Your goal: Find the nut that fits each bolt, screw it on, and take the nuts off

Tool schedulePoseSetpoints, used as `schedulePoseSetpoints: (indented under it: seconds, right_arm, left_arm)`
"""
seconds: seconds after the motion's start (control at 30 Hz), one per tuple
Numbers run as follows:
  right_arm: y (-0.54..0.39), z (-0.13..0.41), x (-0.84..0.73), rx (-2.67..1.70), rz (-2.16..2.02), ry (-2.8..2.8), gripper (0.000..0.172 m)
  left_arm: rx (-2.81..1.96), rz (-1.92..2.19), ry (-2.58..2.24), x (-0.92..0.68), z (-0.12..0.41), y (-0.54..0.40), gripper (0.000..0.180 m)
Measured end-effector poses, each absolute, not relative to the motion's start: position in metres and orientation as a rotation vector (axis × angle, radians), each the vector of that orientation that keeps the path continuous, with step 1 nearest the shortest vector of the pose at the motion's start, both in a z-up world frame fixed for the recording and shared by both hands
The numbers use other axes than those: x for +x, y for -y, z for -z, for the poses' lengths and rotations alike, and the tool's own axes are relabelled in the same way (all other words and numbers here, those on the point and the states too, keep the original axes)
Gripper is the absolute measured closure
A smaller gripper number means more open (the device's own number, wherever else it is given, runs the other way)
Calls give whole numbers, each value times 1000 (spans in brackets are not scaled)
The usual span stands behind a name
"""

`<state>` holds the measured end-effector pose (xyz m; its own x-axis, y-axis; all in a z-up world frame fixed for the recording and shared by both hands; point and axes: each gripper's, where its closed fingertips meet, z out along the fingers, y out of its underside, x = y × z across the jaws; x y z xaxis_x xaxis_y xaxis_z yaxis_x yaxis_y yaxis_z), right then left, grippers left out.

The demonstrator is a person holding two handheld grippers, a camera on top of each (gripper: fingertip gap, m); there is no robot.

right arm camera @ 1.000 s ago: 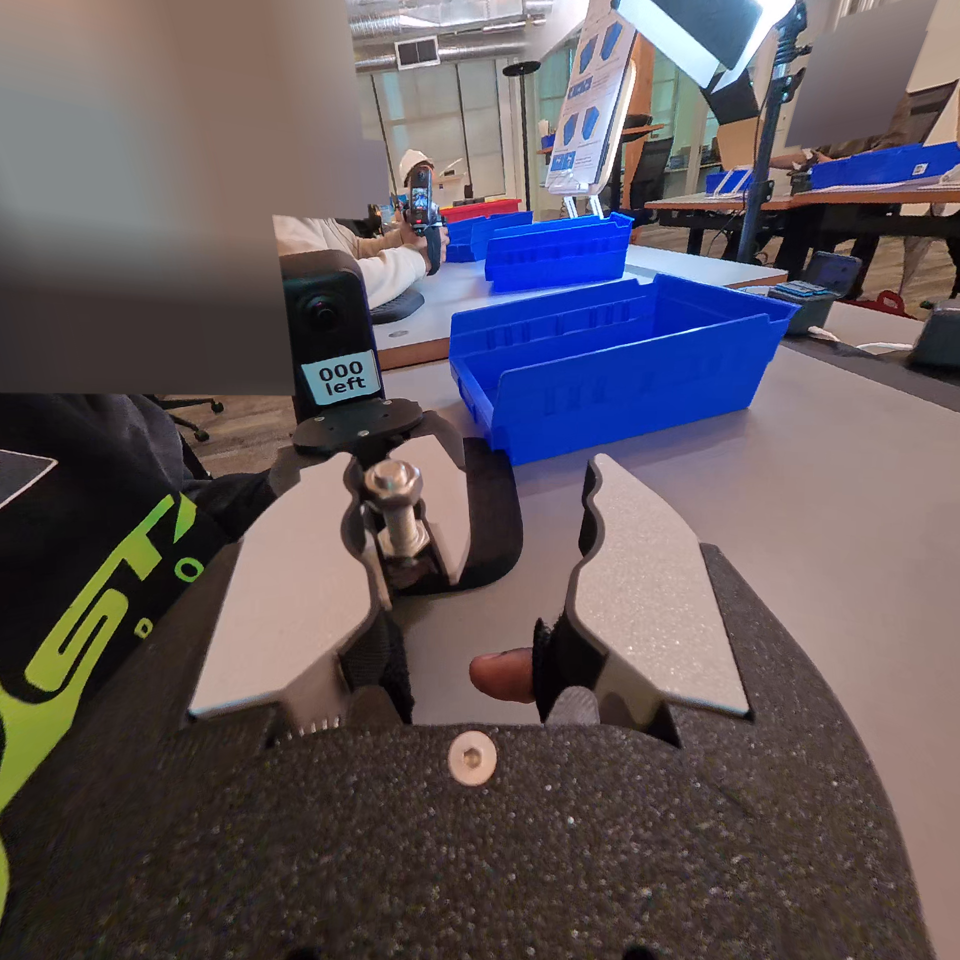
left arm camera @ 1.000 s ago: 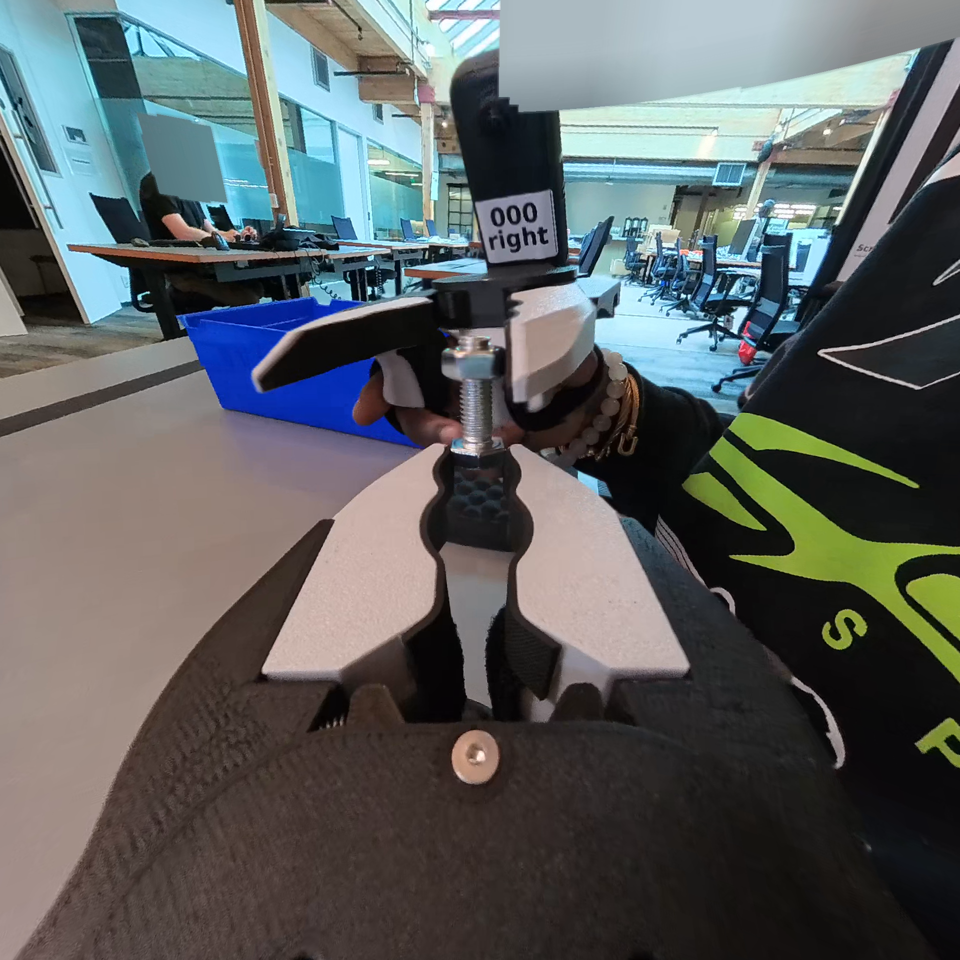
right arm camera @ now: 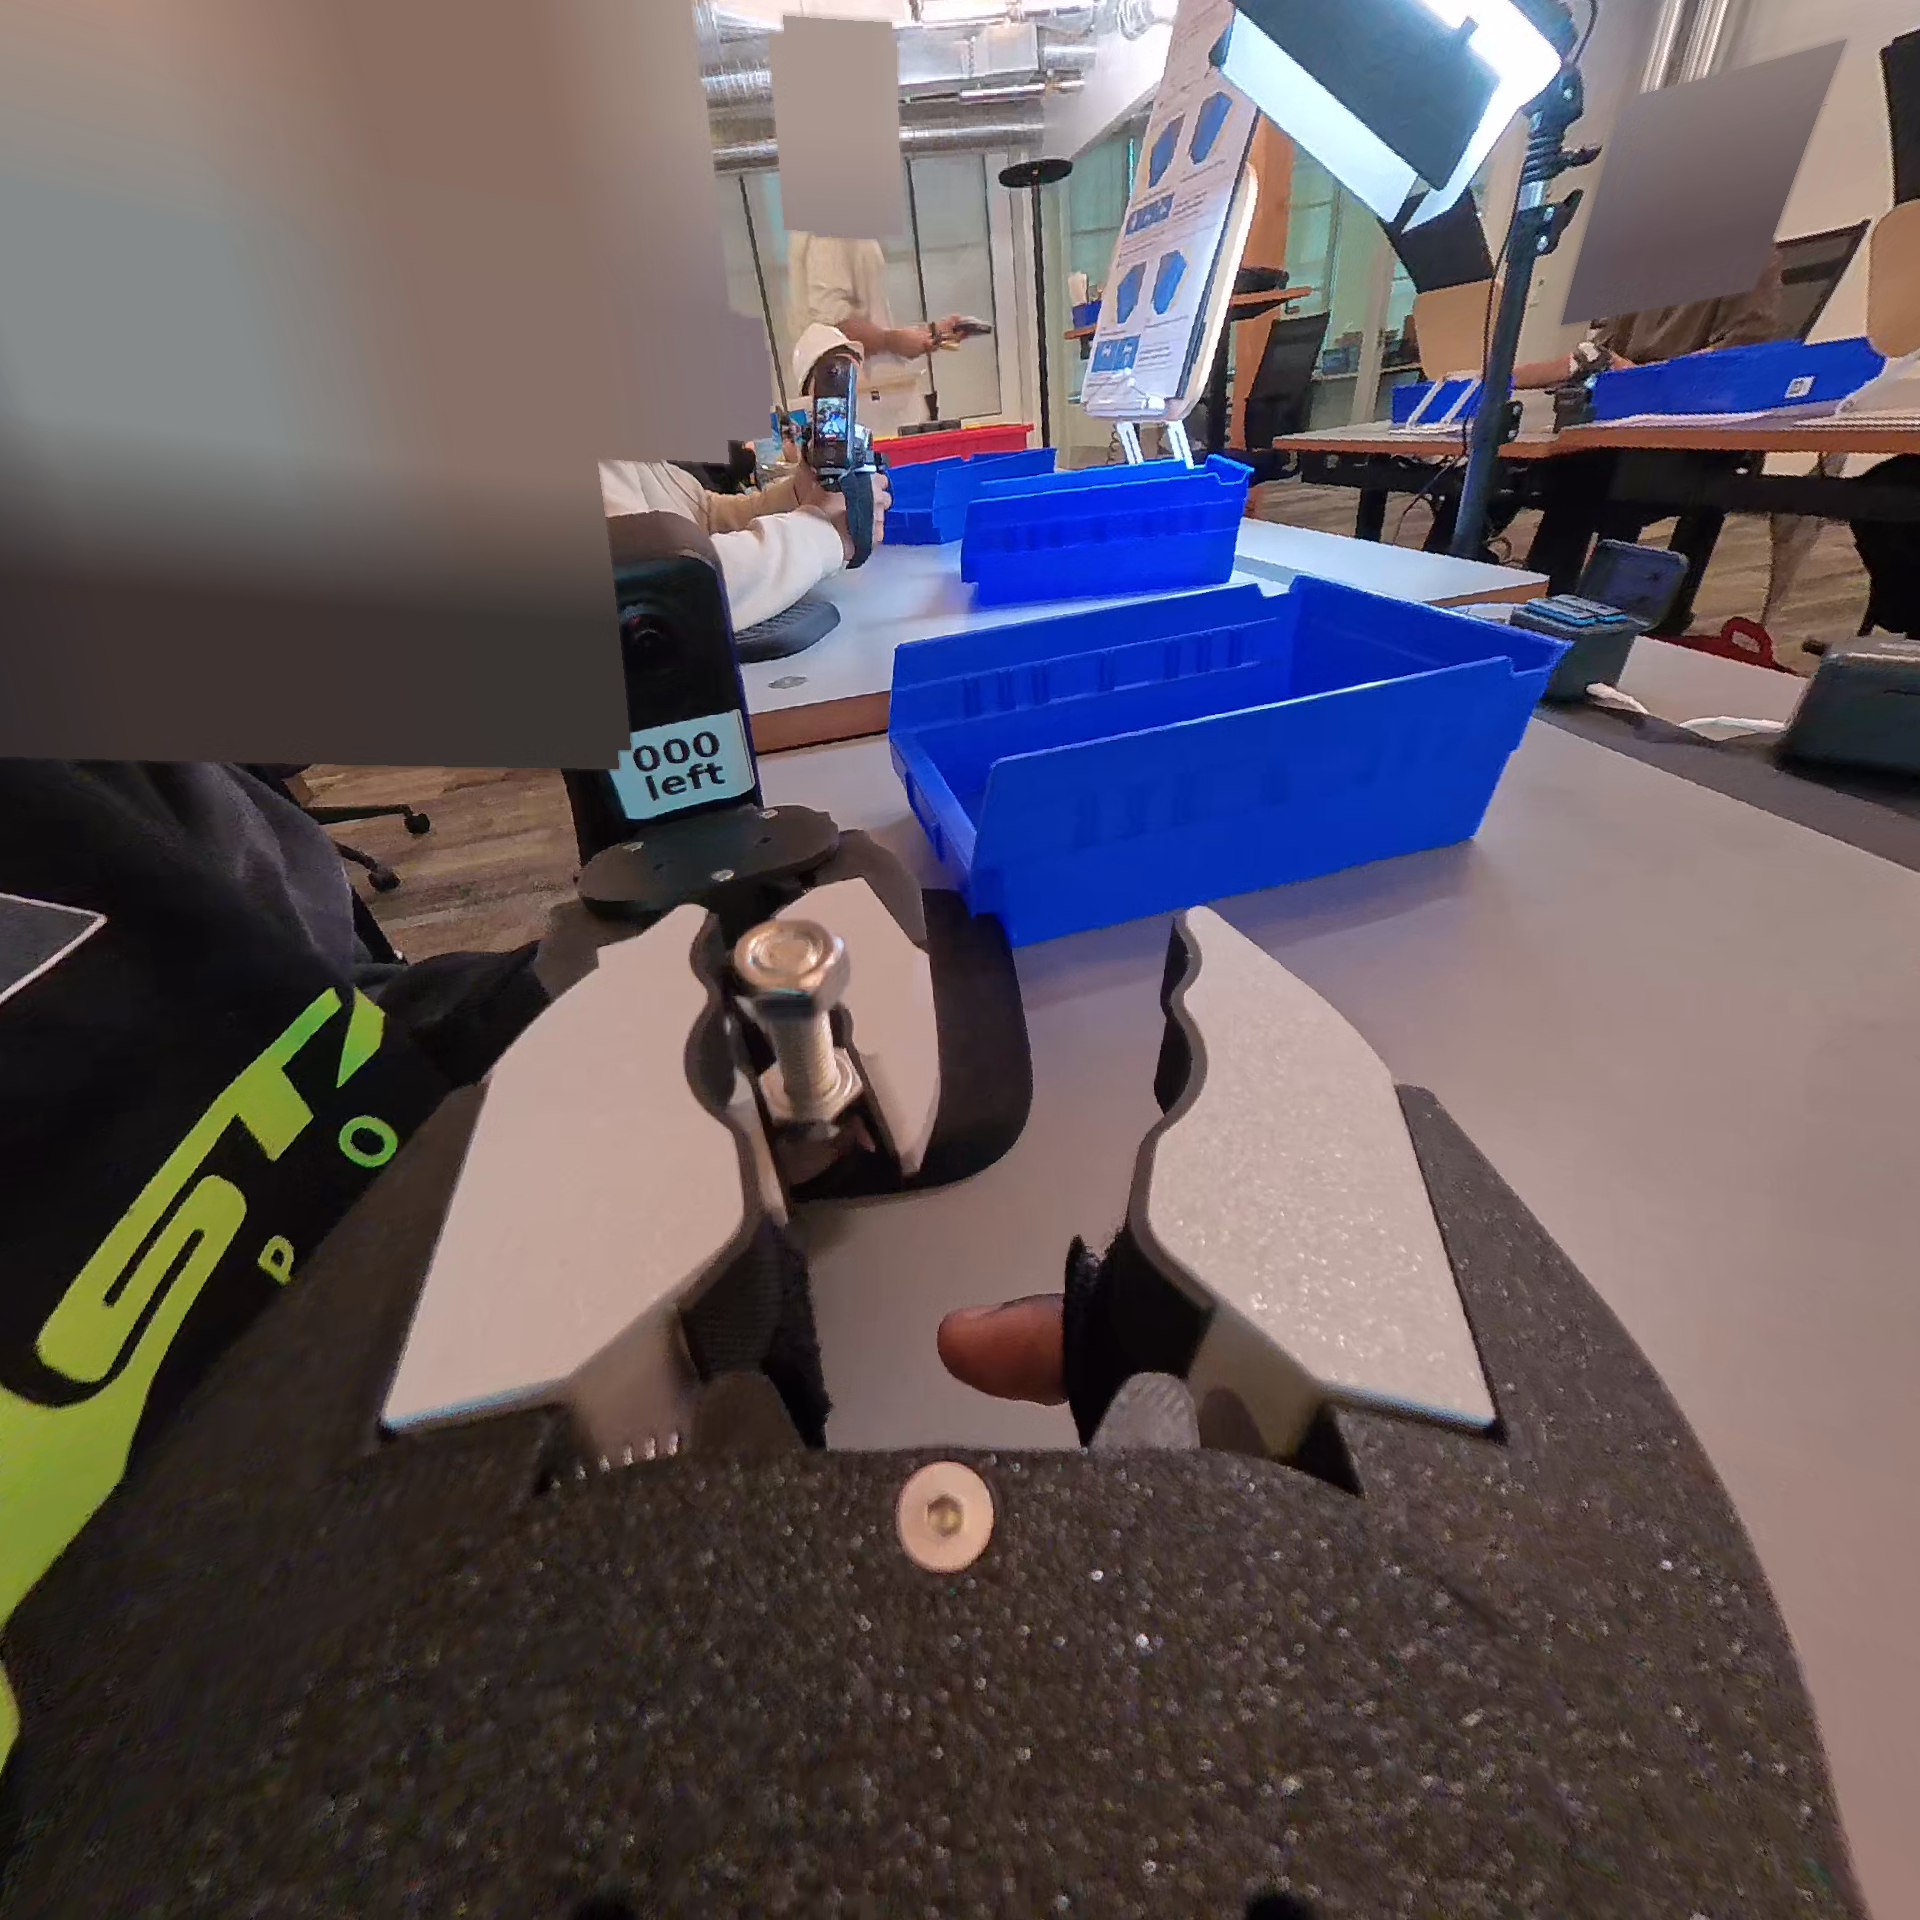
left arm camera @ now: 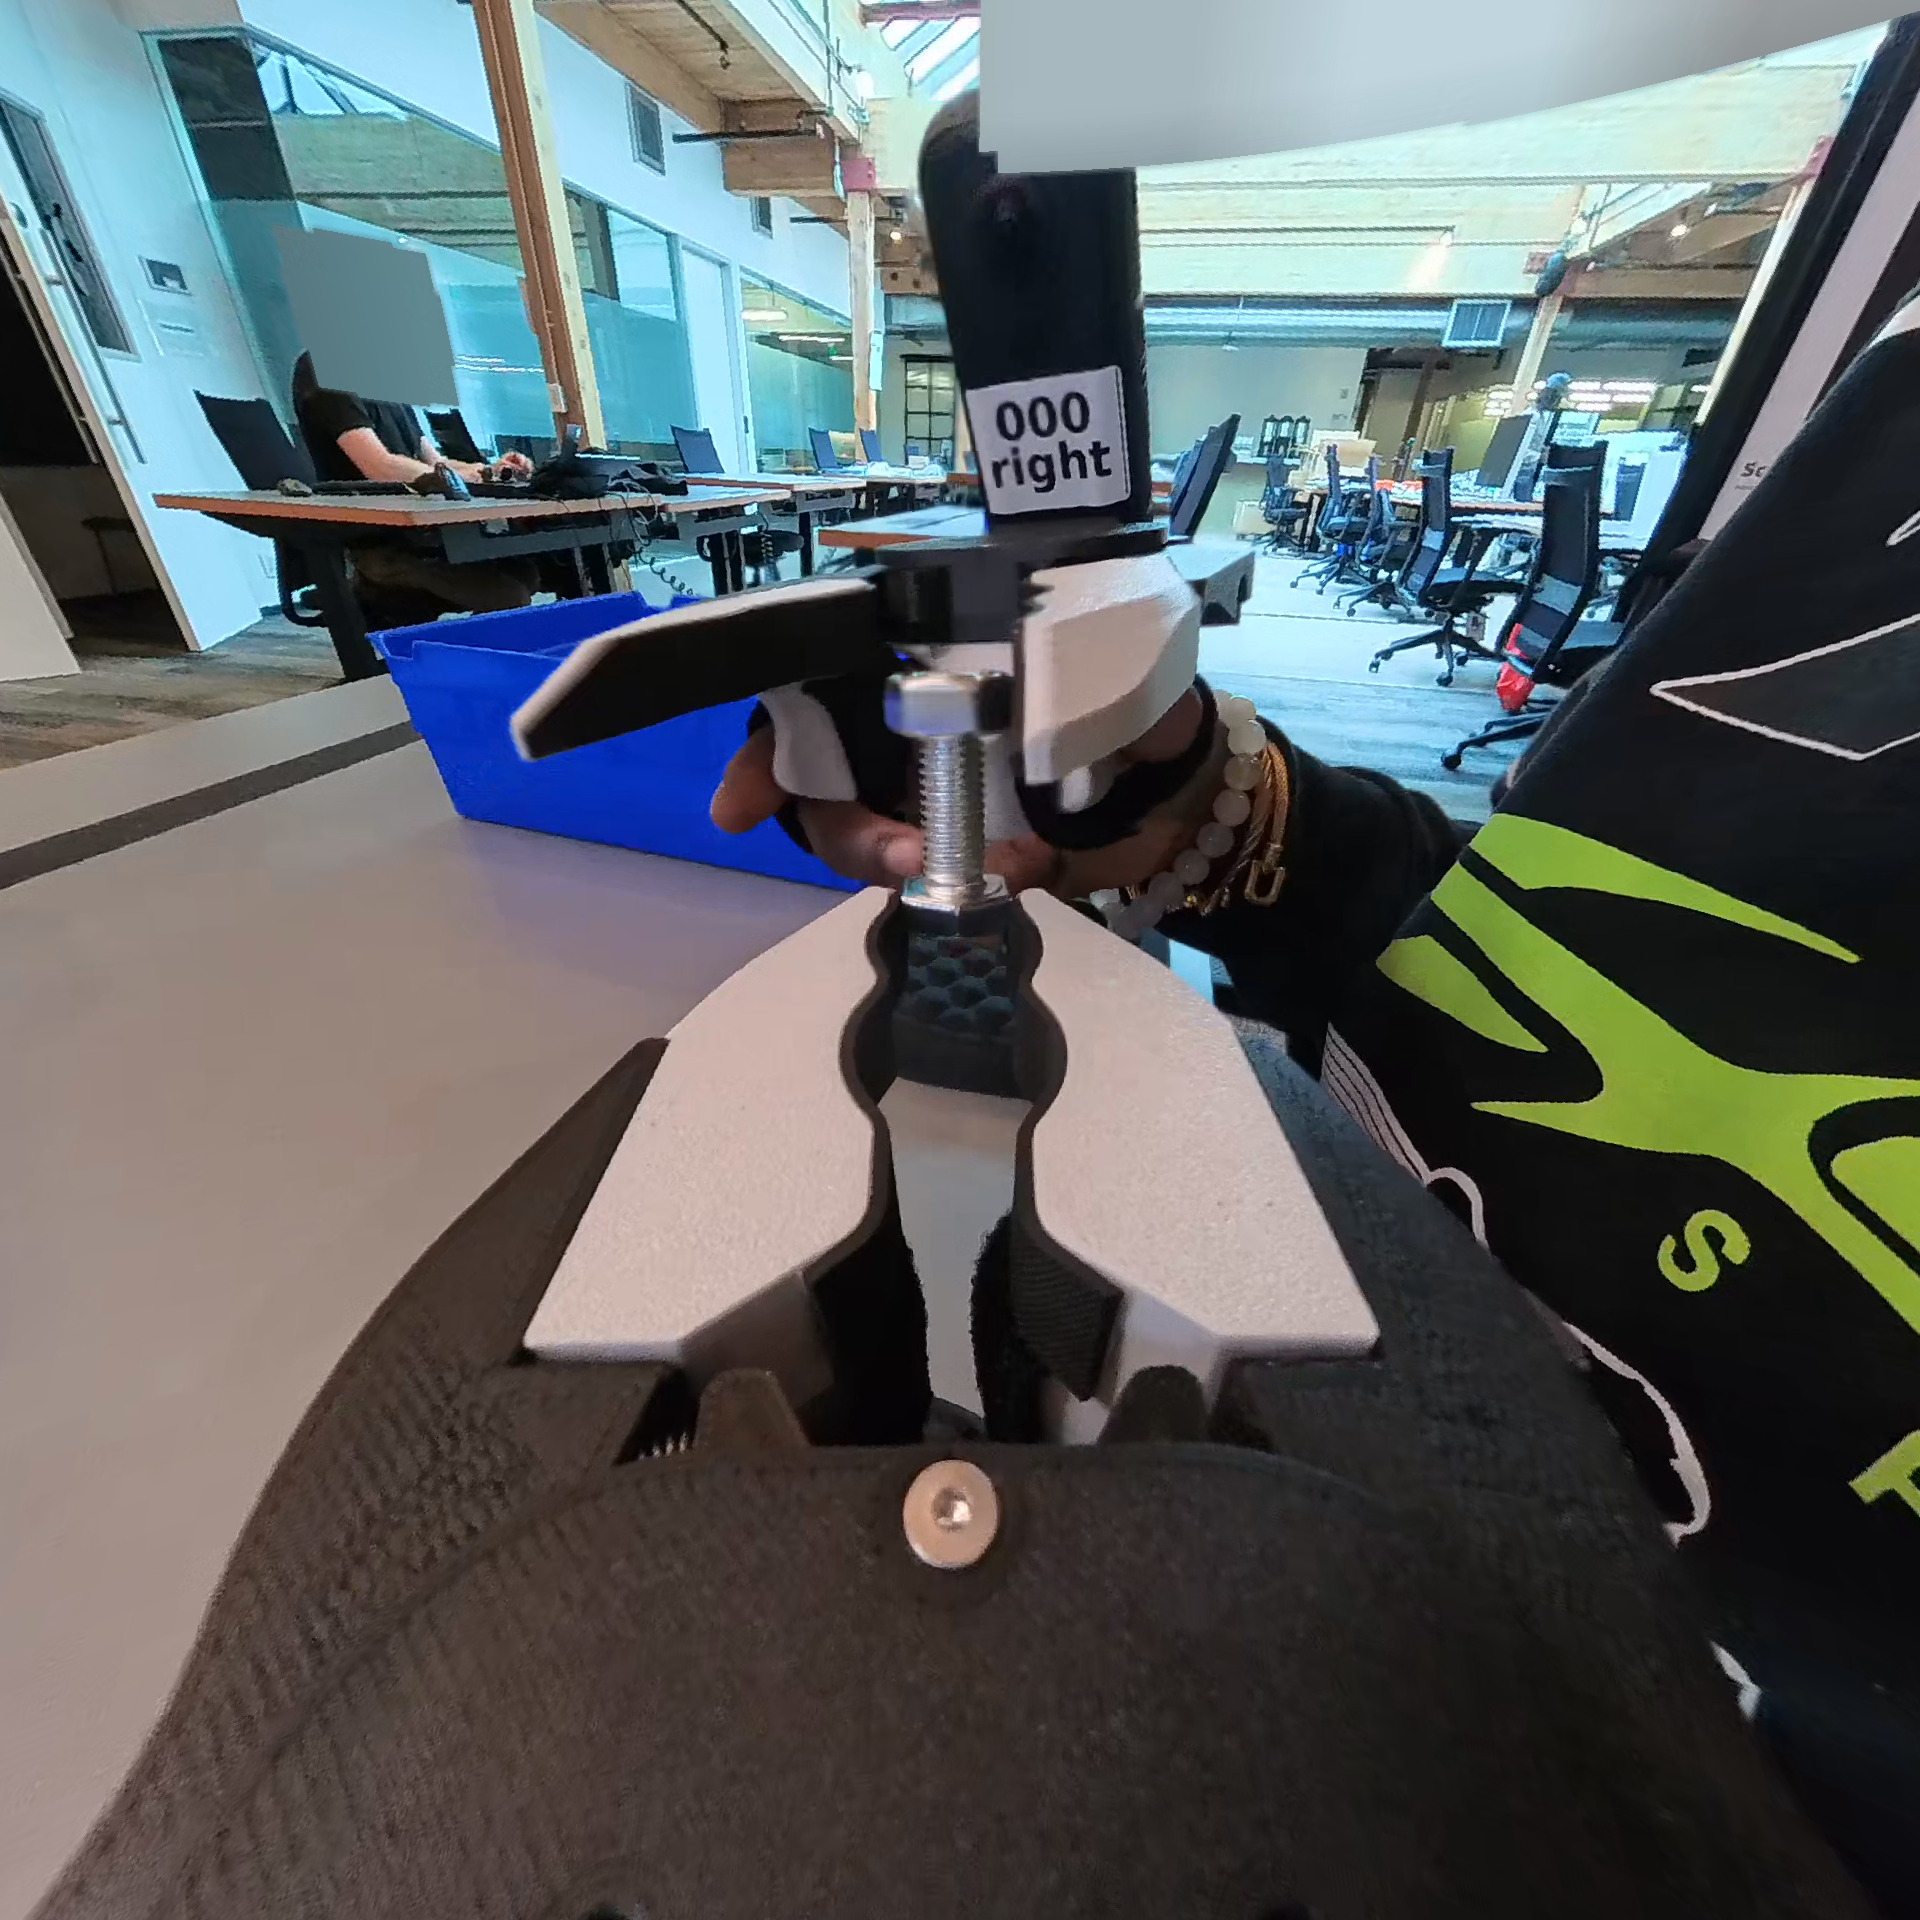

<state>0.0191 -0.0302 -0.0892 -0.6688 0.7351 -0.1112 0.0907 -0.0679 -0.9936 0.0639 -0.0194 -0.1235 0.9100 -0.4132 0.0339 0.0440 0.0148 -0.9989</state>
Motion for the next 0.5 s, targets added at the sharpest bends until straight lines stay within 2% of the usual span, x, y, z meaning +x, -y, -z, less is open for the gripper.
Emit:
schedulePoseSetpoints:
  seconds: [0.1,0.17,0.23,0.33,0.5]
  right_arm:
    - [12,88,28,-902,-1781,1702,96]
    - [-14,90,27,-969,-1712,1619,137]
    - [-29,92,30,-998,-1673,1586,149]
    - [-27,85,34,-973,-1715,1574,143]
    - [4,81,36,-888,-1814,1661,107]
  left_arm:
    - [-1505,371,-282,60,121,21,163]
    - [-1491,375,-296,61,119,23,163]
    - [-1501,364,-294,61,120,23,163]
    - [-1505,366,-289,60,121,21,163]
    - [-1513,356,-285,60,122,20,163]
